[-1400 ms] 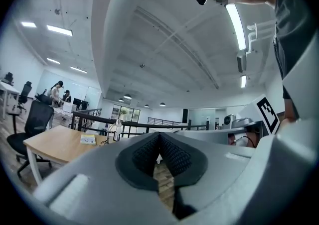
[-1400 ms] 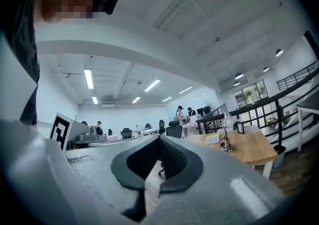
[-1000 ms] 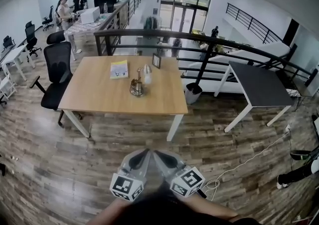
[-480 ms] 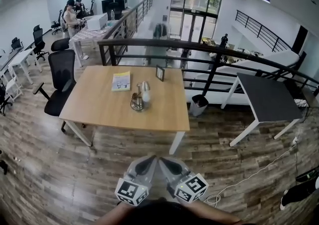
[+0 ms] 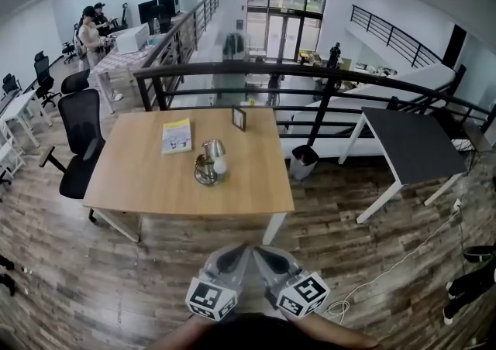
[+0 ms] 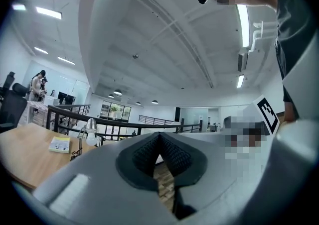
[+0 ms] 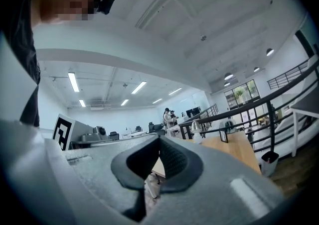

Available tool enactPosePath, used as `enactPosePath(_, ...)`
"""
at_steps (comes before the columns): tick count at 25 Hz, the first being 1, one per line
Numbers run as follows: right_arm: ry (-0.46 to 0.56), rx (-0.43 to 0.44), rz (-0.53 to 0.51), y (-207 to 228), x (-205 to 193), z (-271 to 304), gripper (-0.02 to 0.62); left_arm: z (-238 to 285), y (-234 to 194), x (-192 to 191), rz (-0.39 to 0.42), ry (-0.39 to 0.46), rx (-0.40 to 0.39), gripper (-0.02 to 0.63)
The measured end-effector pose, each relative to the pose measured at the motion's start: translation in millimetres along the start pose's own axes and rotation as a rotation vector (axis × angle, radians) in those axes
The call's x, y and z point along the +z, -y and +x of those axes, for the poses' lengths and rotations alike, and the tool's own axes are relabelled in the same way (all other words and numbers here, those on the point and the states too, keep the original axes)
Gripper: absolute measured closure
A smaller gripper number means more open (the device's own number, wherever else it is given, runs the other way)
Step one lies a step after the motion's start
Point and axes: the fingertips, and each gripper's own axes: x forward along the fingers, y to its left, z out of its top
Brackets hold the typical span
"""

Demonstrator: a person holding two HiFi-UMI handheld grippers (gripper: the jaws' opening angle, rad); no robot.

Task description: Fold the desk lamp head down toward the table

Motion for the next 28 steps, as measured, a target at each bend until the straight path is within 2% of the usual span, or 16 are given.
enactPosePath(4,-0.007,-0.035,0.033,17,6,39,0.592,20,-37,10,-0.011,0.015,-0.04,0.604)
enactPosePath(9,0.001,-0.093,0.011,34,11,92,0.592,44,-93,15,-0.034,0.01,-0.091,0.604)
enactPosePath(15,0.022,-0.134,0.008,44,24,158,0.592,56,-158,37,-0.023,0.008,-0.122,0.604)
enactPosePath(21,0.014,-0.172,0.025,50,22,201,0.592,56,-197,42,-0.033,-0.014,-0.16,0.604)
enactPosePath(28,0.007,-0.174,0.001,44,19,240,0.592,52,-233,46,-0.031,-0.015,-0.15,0.604)
